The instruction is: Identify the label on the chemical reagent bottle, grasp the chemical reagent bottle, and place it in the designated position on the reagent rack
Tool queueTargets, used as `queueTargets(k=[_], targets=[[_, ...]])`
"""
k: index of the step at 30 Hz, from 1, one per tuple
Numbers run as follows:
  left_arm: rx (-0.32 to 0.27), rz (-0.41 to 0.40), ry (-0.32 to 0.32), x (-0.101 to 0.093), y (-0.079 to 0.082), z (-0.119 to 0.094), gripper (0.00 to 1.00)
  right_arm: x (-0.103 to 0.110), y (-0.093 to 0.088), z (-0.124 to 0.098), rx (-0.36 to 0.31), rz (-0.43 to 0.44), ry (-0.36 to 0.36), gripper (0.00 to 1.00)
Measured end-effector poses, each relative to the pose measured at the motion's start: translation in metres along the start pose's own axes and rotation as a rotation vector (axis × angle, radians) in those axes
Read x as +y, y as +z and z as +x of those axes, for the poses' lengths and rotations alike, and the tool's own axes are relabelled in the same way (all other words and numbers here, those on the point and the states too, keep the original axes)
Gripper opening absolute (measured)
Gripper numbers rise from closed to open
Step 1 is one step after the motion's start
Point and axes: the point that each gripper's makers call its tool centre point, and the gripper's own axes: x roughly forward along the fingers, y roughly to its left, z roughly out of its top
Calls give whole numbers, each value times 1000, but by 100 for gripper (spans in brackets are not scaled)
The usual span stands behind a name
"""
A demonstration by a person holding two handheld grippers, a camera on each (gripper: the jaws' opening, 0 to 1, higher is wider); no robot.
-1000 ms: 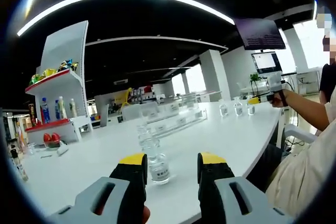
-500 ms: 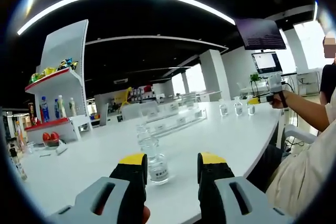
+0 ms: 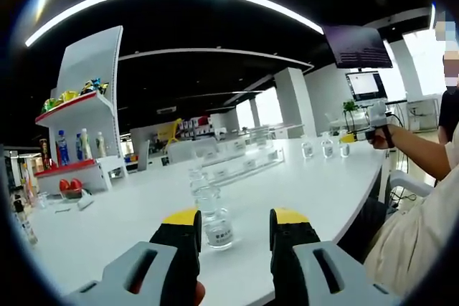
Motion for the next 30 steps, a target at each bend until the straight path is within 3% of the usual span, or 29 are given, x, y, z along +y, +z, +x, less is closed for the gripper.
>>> queueTargets(k=[13, 30], targets=[[-1, 3, -2, 0, 1, 0, 39, -2, 4, 0, -12, 5, -8, 25], [-4, 7, -36, -15, 6, -1, 39, -2, 2, 0, -12, 17, 4, 22]])
